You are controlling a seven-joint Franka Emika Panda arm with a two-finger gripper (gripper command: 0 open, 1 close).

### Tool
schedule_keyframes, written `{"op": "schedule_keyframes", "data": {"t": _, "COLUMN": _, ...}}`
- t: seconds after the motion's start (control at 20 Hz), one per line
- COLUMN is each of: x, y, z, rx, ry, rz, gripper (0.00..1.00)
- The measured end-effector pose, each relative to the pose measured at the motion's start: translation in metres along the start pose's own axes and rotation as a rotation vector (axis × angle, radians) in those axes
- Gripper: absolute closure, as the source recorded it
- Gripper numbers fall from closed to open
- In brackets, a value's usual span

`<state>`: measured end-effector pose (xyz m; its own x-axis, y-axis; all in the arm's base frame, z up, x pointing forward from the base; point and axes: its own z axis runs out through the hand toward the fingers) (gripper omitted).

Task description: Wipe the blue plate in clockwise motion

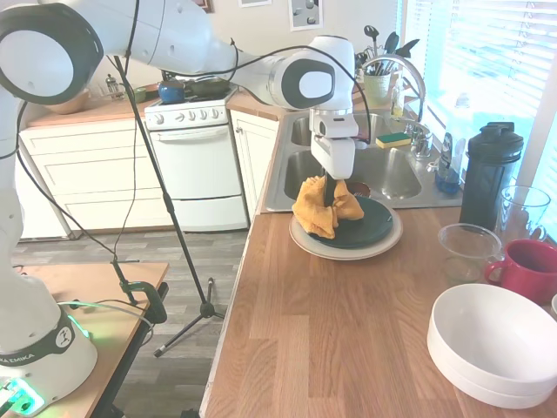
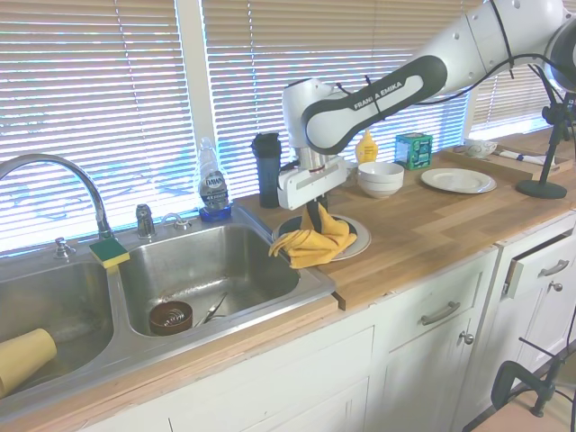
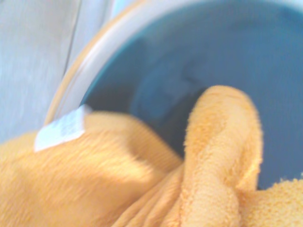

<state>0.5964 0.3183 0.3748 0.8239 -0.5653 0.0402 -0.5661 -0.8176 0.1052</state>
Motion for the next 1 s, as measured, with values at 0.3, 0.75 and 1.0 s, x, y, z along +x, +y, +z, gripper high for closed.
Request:
{"op": "schedule_keyframes", "data": {"t": 0.3, "x": 0.049, "y": -0.008, "z": 0.001, "rx": 0.008, "ry": -0.011, "rz": 0.062, "gripper": 1.00}}
{"op": "schedule_keyframes", "data": {"t": 0.75, "x": 0.125, "y": 0.020, "z": 0.008, "rx": -0.002, "ry": -0.010, "rz": 0.152, "gripper": 1.00}}
{"op": "schedule_keyframes", "data": {"t": 1.0, "x": 0.118, "y": 0.049, "z": 0.006, "rx": -0.029, "ry": -0.023, "rz": 0.145, "gripper": 1.00}}
